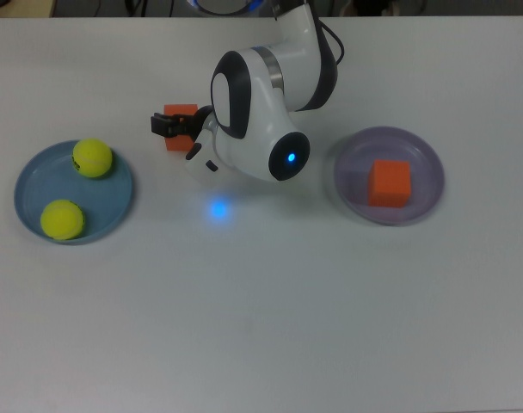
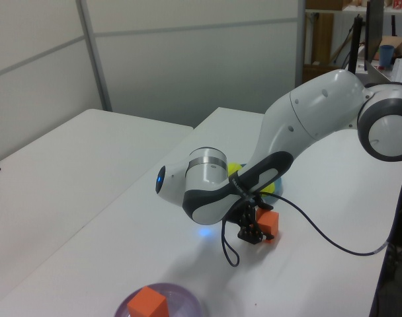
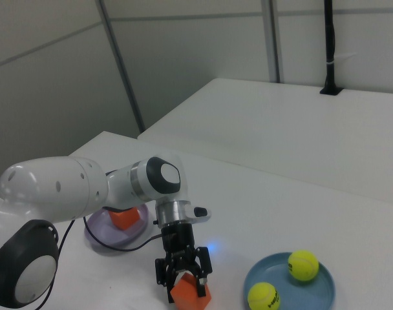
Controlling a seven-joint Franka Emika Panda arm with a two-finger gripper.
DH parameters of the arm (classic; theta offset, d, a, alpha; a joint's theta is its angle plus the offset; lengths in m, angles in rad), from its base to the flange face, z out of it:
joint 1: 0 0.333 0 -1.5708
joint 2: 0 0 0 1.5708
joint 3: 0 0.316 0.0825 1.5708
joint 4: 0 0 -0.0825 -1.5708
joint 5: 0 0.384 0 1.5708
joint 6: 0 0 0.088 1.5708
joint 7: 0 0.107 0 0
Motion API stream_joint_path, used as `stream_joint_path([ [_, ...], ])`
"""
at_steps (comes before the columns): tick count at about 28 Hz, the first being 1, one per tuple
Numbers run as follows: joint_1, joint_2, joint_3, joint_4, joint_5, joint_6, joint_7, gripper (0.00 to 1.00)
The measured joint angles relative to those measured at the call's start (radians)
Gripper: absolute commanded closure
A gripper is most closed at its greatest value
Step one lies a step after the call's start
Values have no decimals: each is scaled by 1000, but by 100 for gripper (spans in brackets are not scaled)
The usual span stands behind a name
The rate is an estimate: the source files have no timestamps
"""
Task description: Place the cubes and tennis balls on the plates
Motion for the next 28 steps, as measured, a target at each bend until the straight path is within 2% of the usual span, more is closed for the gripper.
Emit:
stream_joint_path([
  [8, 0, -9, 0, 29, 6, 46, 1, 100],
  [13, 0, -41, 2, 81, 45, 51, 0, 100],
  [18, 6, -81, 34, 134, 87, 71, 0, 100],
  [23, 64, -99, 88, 173, 94, 154, 5, 100],
  [28, 167, -103, 97, 179, 94, 258, 62, 100],
])
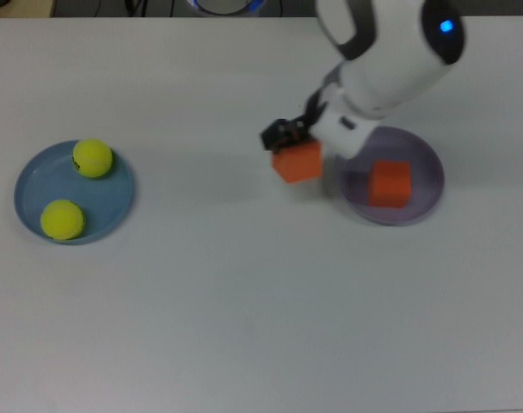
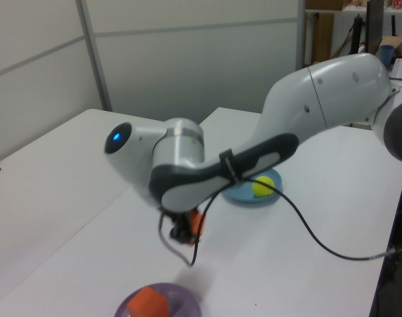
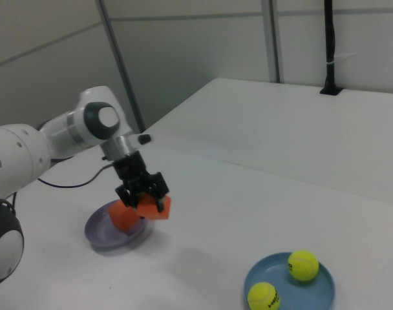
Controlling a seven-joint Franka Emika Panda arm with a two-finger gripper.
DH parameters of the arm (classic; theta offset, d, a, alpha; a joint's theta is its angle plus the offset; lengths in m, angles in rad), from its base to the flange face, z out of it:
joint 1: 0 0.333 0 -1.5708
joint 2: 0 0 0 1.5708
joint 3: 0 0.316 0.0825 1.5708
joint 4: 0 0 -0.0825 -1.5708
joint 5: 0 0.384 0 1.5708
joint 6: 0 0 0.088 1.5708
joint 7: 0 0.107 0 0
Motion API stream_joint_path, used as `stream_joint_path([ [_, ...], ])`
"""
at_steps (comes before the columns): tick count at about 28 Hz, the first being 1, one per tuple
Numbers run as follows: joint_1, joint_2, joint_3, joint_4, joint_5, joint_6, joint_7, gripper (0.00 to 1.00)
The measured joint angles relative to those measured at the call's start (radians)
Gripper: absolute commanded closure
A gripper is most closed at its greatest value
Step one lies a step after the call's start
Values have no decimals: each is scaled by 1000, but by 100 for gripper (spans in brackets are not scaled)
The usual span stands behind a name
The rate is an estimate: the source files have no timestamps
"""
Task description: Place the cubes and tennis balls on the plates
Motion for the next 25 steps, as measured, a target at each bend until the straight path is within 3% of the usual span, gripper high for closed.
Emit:
stream_joint_path([
  [16, 232, 4, 3, -1, 0, 67, 163, 100],
  [25, 286, 6, 2, -24, 8, 45, 187, 98],
])
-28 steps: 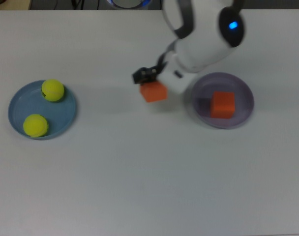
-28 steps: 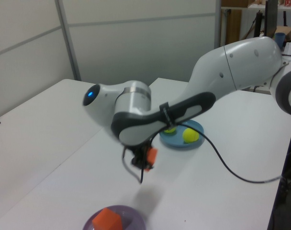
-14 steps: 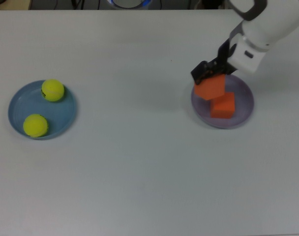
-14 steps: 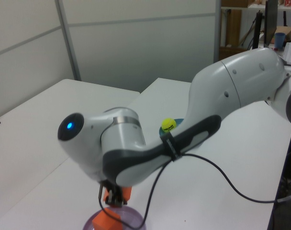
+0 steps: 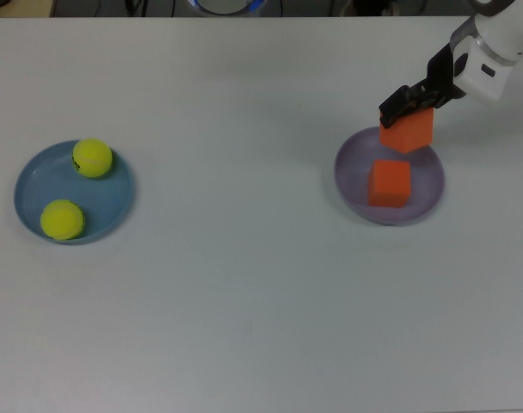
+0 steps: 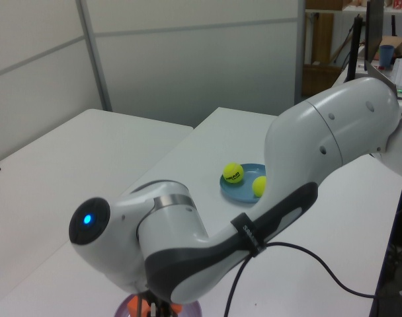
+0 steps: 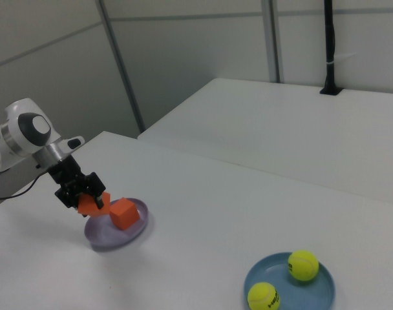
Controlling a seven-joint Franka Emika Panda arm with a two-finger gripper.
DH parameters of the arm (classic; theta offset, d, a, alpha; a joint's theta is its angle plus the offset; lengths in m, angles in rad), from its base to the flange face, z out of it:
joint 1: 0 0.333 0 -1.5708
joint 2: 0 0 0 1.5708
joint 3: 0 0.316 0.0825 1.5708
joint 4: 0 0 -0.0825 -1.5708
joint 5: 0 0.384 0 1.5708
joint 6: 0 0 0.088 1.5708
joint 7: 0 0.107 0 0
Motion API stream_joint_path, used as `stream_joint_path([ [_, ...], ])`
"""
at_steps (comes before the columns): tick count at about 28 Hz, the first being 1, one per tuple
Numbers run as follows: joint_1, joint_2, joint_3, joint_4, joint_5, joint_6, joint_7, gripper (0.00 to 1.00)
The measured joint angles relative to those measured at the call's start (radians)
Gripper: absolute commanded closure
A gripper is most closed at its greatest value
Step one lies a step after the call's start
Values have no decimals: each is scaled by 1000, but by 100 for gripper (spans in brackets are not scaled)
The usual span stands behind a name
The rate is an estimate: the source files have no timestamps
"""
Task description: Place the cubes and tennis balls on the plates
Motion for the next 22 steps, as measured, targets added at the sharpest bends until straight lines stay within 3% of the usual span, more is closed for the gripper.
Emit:
stream_joint_path([
  [9, 27, 2, 0, -39, 14, -54, 4, 95],
  [11, 30, 2, 0, -46, 23, -59, 4, 58],
  [12, 31, 2, 0, -49, 25, -59, 4, 24],
  [13, 31, 3, 0, -50, 26, -59, 4, 0],
  [22, 32, 6, -2, -46, 28, -59, 9, 0],
])
